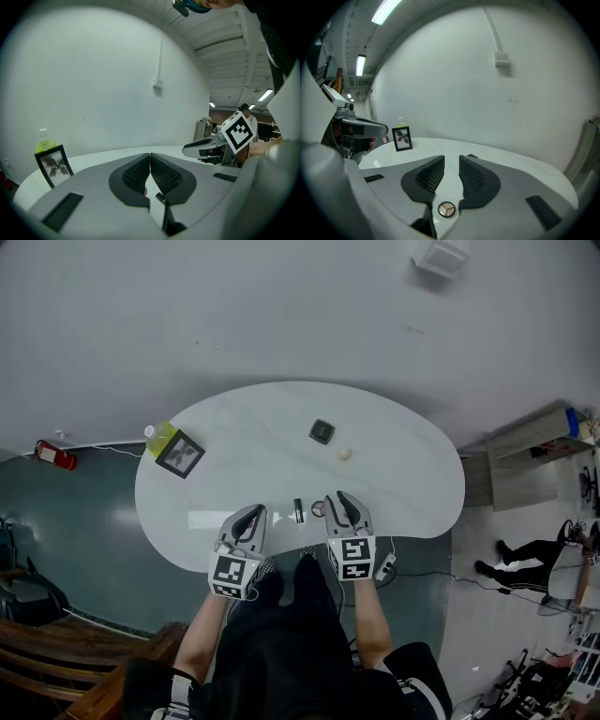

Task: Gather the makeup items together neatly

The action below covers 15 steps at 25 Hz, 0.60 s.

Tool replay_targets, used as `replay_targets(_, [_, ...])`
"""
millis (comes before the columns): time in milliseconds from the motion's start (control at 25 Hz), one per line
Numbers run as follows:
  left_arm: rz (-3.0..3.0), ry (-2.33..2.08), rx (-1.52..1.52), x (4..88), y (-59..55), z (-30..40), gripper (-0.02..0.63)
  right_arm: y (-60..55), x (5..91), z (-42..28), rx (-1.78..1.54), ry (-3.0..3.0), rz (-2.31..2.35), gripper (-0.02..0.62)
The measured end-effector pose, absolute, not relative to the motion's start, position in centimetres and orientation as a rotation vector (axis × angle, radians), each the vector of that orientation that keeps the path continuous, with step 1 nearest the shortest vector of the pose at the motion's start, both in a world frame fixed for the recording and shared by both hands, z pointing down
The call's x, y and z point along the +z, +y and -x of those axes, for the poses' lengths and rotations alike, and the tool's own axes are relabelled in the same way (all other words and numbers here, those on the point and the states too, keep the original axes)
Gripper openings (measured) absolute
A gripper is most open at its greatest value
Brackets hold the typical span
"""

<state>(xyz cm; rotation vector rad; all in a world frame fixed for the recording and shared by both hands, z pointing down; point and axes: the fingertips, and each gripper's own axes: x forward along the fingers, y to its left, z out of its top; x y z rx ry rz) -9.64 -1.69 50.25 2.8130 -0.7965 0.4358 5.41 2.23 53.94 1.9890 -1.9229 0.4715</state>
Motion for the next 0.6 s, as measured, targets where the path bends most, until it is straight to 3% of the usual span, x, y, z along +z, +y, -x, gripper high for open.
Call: replay_targets(600, [-2.932,-0.779,0.287,43.3,-1.0,9.2,0.020,4.7,45.7,-5.8,0.309,-1.913,-2.186,0.035])
